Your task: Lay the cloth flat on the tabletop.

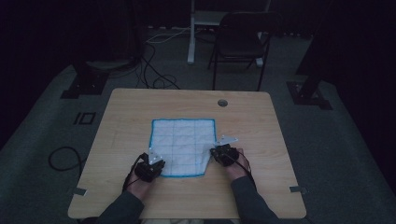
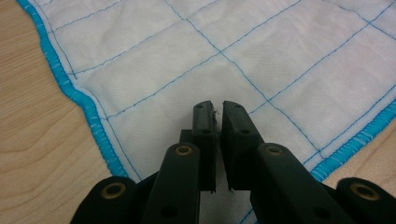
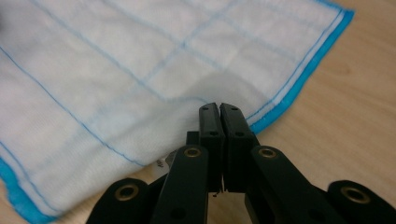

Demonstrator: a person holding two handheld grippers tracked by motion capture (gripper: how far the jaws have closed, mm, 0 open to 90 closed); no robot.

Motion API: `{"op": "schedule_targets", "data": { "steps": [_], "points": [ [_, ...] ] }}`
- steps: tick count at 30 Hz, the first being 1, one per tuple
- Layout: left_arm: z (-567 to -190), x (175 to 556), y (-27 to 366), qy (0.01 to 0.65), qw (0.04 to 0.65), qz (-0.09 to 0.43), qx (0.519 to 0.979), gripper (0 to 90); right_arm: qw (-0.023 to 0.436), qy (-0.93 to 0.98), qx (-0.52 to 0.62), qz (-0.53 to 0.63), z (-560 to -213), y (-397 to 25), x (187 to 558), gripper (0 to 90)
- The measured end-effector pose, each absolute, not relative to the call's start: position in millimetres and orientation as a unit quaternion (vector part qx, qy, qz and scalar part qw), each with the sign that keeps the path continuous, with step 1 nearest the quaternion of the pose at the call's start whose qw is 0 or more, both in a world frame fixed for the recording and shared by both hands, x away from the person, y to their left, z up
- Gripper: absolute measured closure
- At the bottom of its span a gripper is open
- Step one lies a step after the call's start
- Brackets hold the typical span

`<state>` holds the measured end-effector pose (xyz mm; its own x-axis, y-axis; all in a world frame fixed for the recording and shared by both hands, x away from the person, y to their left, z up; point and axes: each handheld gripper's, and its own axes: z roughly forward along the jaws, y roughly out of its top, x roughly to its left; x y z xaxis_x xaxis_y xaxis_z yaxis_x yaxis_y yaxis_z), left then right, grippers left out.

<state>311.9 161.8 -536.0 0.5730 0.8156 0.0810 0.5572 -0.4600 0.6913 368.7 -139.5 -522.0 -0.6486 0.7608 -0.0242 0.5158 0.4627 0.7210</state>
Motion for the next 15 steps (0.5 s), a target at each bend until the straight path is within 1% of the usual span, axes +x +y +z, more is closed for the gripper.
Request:
{"op": "schedule_targets", "data": {
  "steps": [2, 4, 6, 15],
  "points": [
    [-535.9, 311.8, 161.5, 0.414, 0.313, 0.206, 0.829, 84.5, 0.163, 0.831, 0.382, 0.369, -514.5, -139.6, 371.4, 89.2],
    [-535.4, 311.9, 160.8, 0.414, 0.311, 0.208, 0.830, 84.5, 0.162, 0.830, 0.381, 0.372, -512.1, -138.6, 372.3, 89.2],
    [-534.0, 312.3, 161.3, 0.417, 0.313, 0.205, 0.828, 83.3, 0.154, 0.830, 0.370, 0.387, -502.8, -130.9, 376.1, 89.1],
    [-520.9, 313.3, 159.9, 0.412, 0.329, 0.213, 0.823, 81.4, 0.140, 0.840, 0.332, 0.407, -487.3, -91.1, 385.7, 89.1]
  ]
}}
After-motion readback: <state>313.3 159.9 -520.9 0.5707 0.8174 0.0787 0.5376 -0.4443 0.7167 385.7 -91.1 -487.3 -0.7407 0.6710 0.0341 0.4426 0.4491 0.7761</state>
